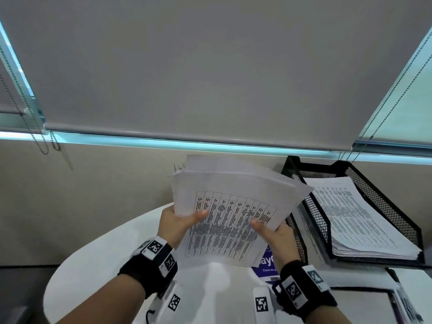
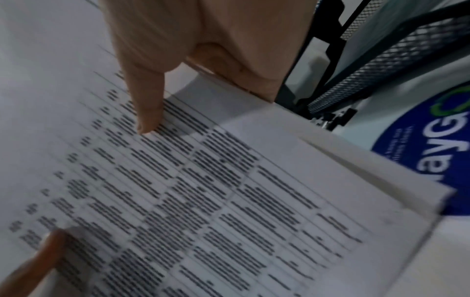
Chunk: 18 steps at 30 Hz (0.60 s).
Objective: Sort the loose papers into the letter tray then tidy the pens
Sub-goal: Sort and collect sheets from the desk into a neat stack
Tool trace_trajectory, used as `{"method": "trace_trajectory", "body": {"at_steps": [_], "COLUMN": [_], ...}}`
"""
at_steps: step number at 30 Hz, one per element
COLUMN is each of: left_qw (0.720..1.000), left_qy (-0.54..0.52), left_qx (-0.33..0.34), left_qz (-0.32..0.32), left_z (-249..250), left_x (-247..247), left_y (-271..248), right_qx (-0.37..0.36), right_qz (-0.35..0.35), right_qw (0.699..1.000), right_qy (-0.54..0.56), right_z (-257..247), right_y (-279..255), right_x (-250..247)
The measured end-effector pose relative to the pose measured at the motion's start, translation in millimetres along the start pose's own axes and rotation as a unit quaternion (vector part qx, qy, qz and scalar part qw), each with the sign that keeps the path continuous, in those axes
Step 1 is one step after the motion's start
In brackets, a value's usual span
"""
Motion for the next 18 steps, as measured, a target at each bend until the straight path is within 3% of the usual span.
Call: {"method": "trace_trajectory", "body": {"at_steps": [3,8,18], "left_qw": [0.999,1.0,0.999], "left_qy": [0.012,0.001,0.041], "left_qx": [-0.017,-0.02,-0.005], "left_qz": [-0.026,-0.005,-0.02], "left_z": [-6,-4,-9], "left_x": [5,7,-5], "left_y": [1,4,8], "right_qx": [0.051,0.094,0.052], "right_qz": [0.002,0.017,0.023], "right_qw": [0.998,0.993,0.998], "right_qy": [0.021,0.073,0.019], "right_z": [19,25,8], "right_y": [1,5,16], "right_x": [2,10,-3]}}
Point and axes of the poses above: each hand's wrist, its own y-axis towards the middle knuckle, its own x-axis out of the palm, z = x × y, the point moved 10 cm from there along y, towards the middle knuckle, and after that the axes turned 9 degrees about z, right-handed, at the moved point
